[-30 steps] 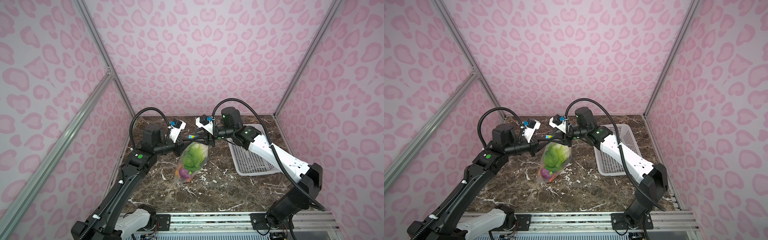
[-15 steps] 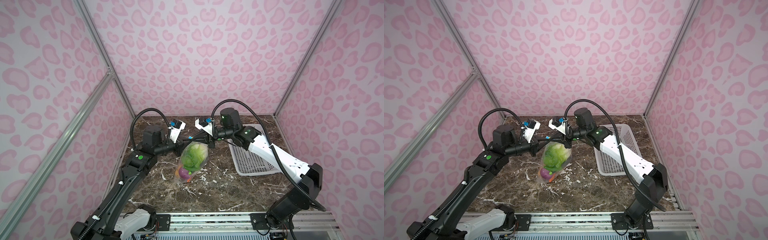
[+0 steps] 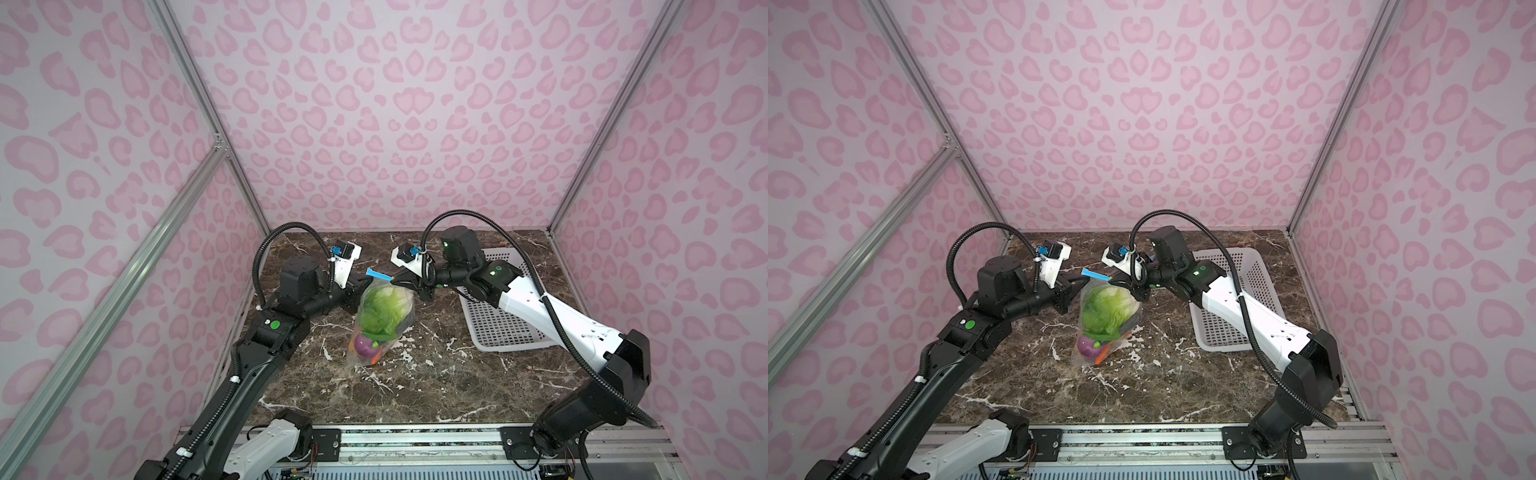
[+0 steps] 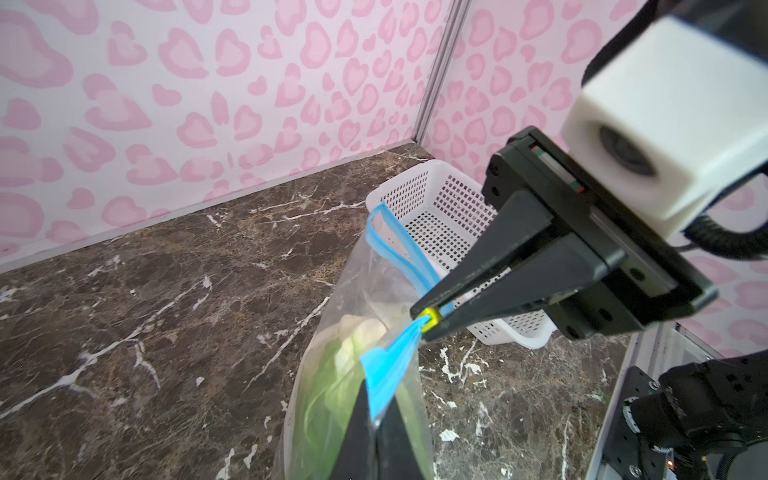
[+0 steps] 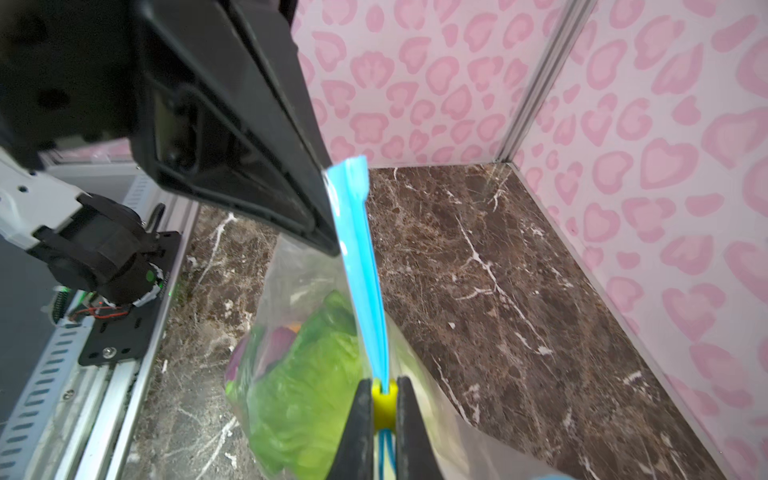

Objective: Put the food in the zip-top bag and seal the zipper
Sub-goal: 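Slide the yellow slider along the zipper with the right gripper while the left holds, then lower the sealed bag onto the table with both grippers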

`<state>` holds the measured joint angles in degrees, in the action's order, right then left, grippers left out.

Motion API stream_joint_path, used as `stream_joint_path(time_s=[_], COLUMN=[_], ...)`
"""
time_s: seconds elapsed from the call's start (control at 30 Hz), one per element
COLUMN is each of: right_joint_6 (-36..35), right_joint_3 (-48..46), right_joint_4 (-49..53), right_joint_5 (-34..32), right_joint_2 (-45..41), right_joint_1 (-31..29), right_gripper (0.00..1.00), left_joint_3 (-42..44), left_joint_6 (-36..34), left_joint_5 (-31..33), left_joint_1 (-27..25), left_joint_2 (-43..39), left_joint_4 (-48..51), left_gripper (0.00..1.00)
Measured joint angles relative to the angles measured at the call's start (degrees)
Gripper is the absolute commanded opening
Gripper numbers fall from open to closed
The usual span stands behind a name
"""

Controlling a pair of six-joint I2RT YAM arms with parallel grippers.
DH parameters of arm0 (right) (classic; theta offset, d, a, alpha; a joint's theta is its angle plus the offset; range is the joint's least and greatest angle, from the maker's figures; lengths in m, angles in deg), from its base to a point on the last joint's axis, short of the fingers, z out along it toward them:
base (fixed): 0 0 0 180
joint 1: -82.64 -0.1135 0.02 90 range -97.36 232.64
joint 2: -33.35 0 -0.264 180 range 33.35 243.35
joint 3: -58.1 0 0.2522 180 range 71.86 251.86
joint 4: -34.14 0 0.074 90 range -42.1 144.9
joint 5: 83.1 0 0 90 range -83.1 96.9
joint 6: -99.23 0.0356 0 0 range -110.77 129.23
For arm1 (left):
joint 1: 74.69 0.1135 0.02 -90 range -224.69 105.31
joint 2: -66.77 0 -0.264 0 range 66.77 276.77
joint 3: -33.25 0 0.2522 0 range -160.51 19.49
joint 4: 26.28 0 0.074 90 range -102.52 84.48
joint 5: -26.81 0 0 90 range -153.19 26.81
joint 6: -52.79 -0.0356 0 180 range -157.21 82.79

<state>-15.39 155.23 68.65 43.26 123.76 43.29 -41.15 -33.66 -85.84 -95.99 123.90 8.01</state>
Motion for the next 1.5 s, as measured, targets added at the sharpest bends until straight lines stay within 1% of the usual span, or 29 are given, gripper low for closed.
stream_joint_path(time_s=[0.23, 0.5, 0.63, 0.73, 0.97, 1.23, 1.4, 1.5], right_joint_6=[-0.6, -0.6, -0.5, -0.4, 0.4, 3.1, 5.7, 7.3], right_joint_3=[-4.8, -7.9, -9.6, -11.6, -14.2, -14.3, -14.3, -14.3], right_joint_4=[2.3, 6.0, 7.8, 8.5, 7.7, 7.5, 8.1, 8.7], right_joint_5=[-6.9, -12.6, -15.3, -16.7, -16.7, -14.9, -12.5, -10.9], right_joint_2=[-3.0, -6.3, -8.3, -10.0, -12.9, -15.7, -19.7, -22.6], right_joint_1=[2.4, 4.6, 5.4, 6.1, 6.8, 7.0, 6.6, 5.1], right_gripper=[0.02, 0.02, 0.02, 0.02, 0.02, 0.00, 0.00, 0.00], left_joint_3=[0.2, 0.3, 0.5, 0.5, 0.5, 0.5, 1.5, 2.6], left_joint_6=[1.5, 3.2, 4.3, 5.0, 5.4, 6.9, 9.2, 11.2], left_joint_5=[5.6, 12.7, 14.8, 15.1, 13.4, 12.2, 10.5, 9.5], left_joint_1=[0.6, 1.9, 2.9, 3.2, 3.3, 3.6, 3.6, 3.7], left_joint_2=[-0.2, -0.2, -0.1, 0.3, 0.8, 0.7, -2.7, -6.0], left_joint_4=[0.0, -0.2, -0.5, -0.7, -0.7, -0.9, -0.5, 0.2], left_gripper=[0.04, 0.04, 0.04, 0.04, 0.04, 0.04, 0.04, 0.04])
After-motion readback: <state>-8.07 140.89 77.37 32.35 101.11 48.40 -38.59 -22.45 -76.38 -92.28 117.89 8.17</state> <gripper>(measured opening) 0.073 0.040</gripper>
